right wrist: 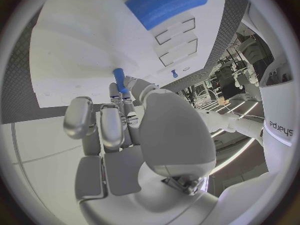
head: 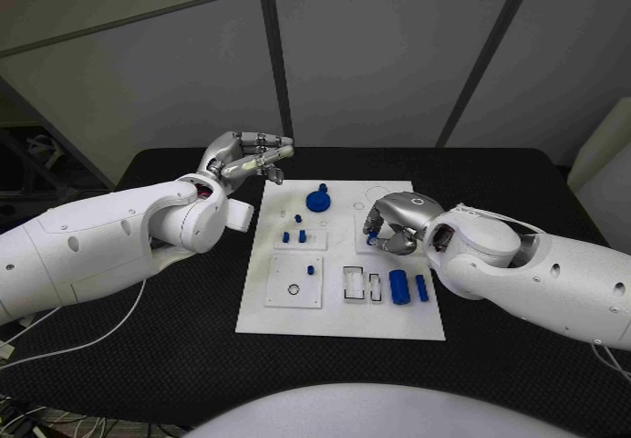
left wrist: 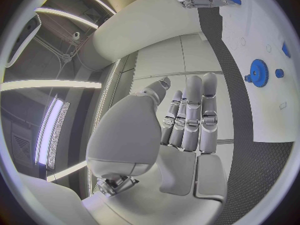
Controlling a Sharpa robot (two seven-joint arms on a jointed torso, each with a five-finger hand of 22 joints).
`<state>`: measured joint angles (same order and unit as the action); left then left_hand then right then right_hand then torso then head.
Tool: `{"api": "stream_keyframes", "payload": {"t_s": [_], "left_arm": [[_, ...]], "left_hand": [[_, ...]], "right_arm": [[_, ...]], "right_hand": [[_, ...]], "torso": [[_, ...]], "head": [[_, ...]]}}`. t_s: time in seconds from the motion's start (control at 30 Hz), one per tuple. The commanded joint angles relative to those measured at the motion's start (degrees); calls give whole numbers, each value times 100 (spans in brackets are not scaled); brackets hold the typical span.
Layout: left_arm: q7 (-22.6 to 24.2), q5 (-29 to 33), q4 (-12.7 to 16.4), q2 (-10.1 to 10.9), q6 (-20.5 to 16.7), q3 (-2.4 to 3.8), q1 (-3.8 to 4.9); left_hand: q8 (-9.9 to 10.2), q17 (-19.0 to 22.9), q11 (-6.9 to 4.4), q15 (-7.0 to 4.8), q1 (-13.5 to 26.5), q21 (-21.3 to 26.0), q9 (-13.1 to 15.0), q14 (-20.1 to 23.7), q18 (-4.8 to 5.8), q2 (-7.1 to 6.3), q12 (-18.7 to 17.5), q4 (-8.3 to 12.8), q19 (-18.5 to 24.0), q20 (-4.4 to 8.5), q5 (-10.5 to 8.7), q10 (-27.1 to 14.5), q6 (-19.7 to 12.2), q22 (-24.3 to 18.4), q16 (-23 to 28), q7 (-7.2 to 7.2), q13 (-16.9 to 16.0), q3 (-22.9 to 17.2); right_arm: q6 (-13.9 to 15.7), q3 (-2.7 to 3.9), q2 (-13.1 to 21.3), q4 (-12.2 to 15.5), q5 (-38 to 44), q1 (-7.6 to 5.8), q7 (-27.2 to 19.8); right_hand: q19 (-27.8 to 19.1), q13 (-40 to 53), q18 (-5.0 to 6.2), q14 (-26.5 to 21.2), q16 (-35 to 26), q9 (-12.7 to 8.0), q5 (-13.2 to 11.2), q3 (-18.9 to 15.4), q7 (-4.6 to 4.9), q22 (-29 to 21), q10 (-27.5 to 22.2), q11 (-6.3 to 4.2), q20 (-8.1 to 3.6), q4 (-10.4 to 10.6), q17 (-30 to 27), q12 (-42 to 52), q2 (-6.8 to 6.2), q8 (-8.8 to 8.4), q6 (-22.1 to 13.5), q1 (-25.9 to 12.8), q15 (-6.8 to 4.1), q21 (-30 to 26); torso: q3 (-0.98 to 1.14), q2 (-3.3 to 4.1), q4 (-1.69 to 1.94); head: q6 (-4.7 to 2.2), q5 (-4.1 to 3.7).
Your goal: Assemble the parts on the task board
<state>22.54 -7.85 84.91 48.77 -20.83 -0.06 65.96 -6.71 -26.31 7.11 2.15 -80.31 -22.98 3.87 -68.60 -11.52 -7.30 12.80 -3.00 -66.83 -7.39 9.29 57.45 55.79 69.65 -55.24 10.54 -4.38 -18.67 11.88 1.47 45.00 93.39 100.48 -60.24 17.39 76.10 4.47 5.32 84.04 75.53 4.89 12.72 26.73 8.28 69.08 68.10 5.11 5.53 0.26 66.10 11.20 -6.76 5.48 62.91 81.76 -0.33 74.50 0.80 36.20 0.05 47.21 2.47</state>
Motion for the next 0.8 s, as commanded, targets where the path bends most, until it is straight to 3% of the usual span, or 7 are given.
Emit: {"api": "stream_keyframes", "payload": {"t_s": [0.03, 0.37, 0.5, 0.8], "left_arm": [[13, 9, 4, -2, 47, 6, 7], [15, 9, -1, -7, 47, 6, 7], [23, 9, 2, -5, 40, 6, 6], [32, 9, 3, -19, 32, 6, 5]], "left_hand": [[12, 5, -12, 0, -47, 25, -2, 39, 110, 11, 40, 0, 10, -31, 21, -41, -24, -5, 11, -16, 5, 25], [12, 9, -11, 1, -48, 28, -3, 43, 110, 18, 41, -2, 11, -31, 21, -51, -26, -6, 11, -16, 7, 24], [12, 10, -10, 1, -47, 28, -3, 44, 110, 21, 42, -3, 11, -31, 21, -54, -27, -7, 11, -15, 7, 24], [12, 10, -10, 1, -47, 29, -3, 44, 110, 21, 42, -3, 11, -32, 21, -56, -28, -7, 11, -16, 7, 24]], "right_arm": [[280, -7, 18, 52, 127, 5, 11], [891, -2, 156, 278, 138, 5, -116], [953, 107, 227, 506, 65, 4, -168], [966, 172, 117, 863, -269, 5, -385]], "right_hand": [[47, 16, -44, 197, 47, 9, -23, 36, -3, 40, 171, -121, -4, -12, 16, 8, 37, 33, 56, 71, -37, 38], [69, 22, -53, 203, 64, 12, -69, 45, -7, 81, 207, -127, -12, -22, 31, -12, 43, 40, 93, 69, -43, 70], [77, 24, -55, 206, 74, 13, -74, 51, -9, 95, 218, -131, -14, -36, 42, -21, 37, 42, 105, 79, -45, 81], [84, 25, -59, 208, 84, 12, -54, 69, -3, 114, 235, -129, -19, -68, 48, -44, 28, 39, 121, 104, -48, 97]], "torso": [[3, -2, -1], [0, 0, -3], [-3, 0, 1], [-5, -1, 5]], "head": [[-6, -7], [-16, 5], [-12, 5], [3, 53]]}}
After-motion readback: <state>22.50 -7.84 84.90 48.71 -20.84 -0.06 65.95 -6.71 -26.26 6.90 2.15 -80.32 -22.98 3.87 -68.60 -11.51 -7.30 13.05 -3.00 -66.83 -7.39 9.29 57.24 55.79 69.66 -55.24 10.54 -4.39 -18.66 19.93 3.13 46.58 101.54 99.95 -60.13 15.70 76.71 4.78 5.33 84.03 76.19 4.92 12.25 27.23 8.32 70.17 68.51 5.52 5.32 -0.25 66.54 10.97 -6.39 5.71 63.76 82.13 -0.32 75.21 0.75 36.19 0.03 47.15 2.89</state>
